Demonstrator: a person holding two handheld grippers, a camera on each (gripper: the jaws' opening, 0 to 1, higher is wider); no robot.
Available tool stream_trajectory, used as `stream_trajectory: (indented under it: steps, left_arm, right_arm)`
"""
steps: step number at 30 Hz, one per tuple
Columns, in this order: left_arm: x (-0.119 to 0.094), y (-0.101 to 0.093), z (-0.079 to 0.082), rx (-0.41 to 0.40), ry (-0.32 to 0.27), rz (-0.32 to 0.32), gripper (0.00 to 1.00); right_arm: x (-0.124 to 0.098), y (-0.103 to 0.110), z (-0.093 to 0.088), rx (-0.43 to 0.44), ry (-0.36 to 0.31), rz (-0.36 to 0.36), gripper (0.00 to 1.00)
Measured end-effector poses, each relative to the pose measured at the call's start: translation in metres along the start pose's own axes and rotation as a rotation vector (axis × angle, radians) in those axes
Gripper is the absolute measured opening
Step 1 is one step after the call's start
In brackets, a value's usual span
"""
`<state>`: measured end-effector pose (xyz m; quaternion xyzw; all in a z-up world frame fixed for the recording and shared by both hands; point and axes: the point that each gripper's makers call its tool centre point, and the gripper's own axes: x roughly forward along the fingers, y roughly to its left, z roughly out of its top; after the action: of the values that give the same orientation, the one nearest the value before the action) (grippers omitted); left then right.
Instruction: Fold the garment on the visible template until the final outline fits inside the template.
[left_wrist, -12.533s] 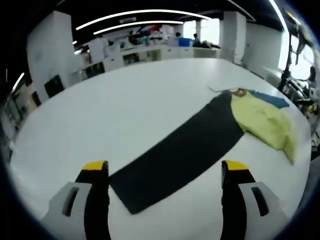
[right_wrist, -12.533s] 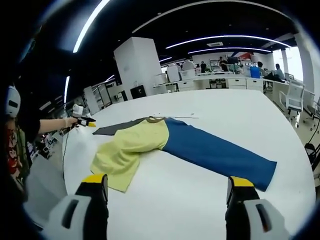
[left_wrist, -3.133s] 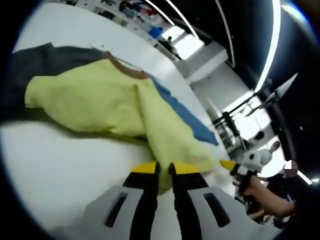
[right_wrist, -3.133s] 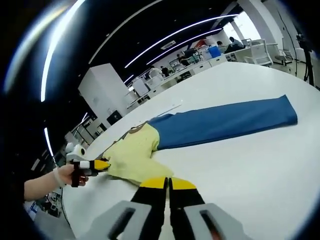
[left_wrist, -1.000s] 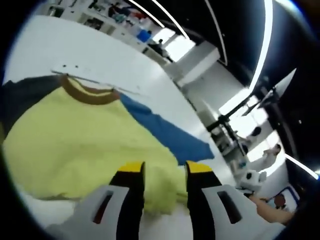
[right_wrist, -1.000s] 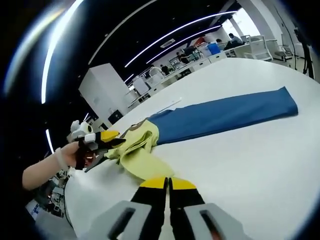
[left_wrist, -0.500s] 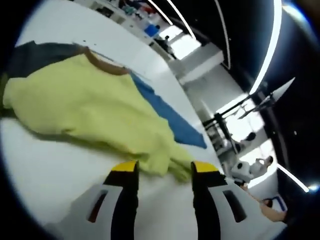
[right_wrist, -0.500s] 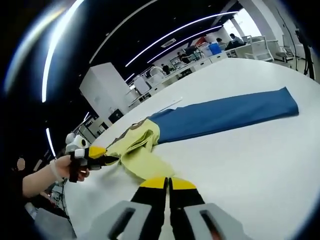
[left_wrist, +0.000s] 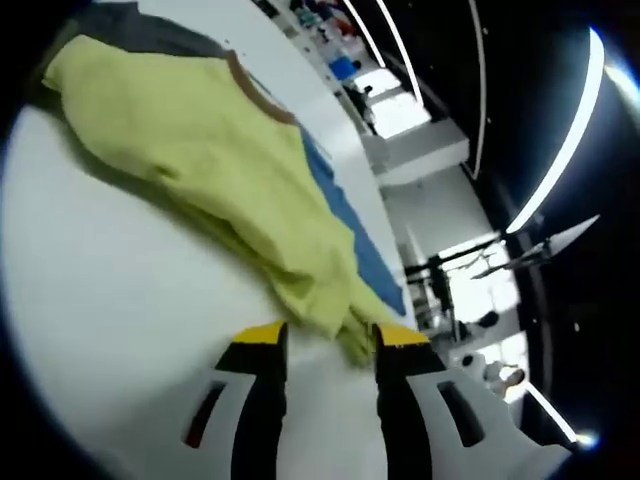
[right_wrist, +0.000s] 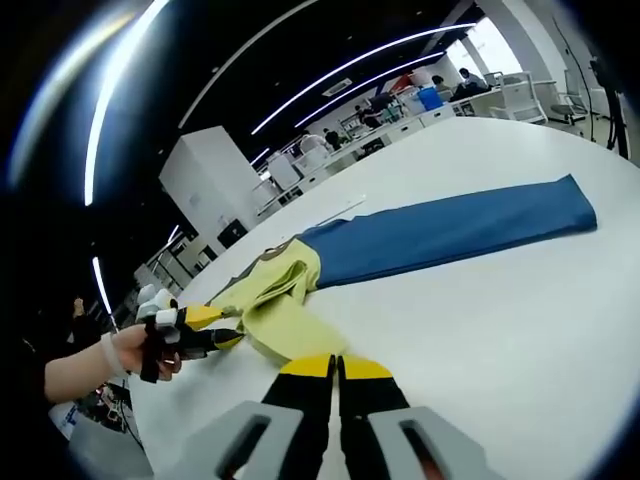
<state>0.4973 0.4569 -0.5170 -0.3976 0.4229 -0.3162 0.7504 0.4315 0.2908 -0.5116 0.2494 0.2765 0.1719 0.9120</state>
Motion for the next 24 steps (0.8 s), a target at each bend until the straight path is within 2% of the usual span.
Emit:
stream_trajectory:
  steps: [3, 6, 11, 14, 17, 24]
  left_arm:
    - [0.002, 0.002, 0.003, -0.01, -0.013, 0.004, 0.23]
    - [0.006, 0.001, 0.002, -0.004, -0.008, 0.015, 0.2]
    - [0.015, -0.003, -0.005, -0.025, 0.015, -0.001, 0.18]
    - [0.015, -0.001, -0.004, -0.039, 0.004, -0.002, 0.08]
    - [0.013, 0.003, -0.006, -0.039, 0.013, 0.008, 0.08]
    - [0.011, 0.009, 0.0, -0.054, -0.005, 0.014, 0.02]
  right_arm:
    - [0.0, 0.0, 0.0, 0.001, 0.0, 0.002, 0.0]
    - [0.0, 0.0, 0.0, -0.002, 0.002, 0.003, 0.0]
    - [0.0, -0.001, -0.001, -0.004, 0.005, 0.001, 0.0]
    - [0.001, -0.003, -0.002, -0.006, 0.009, 0.001, 0.0]
    - [0.001, -0.004, -0.001, -0.005, 0.012, 0.003, 0.0]
    - [0.001, -0.003, -0.003, -0.005, 0.016, 0.004, 0.0]
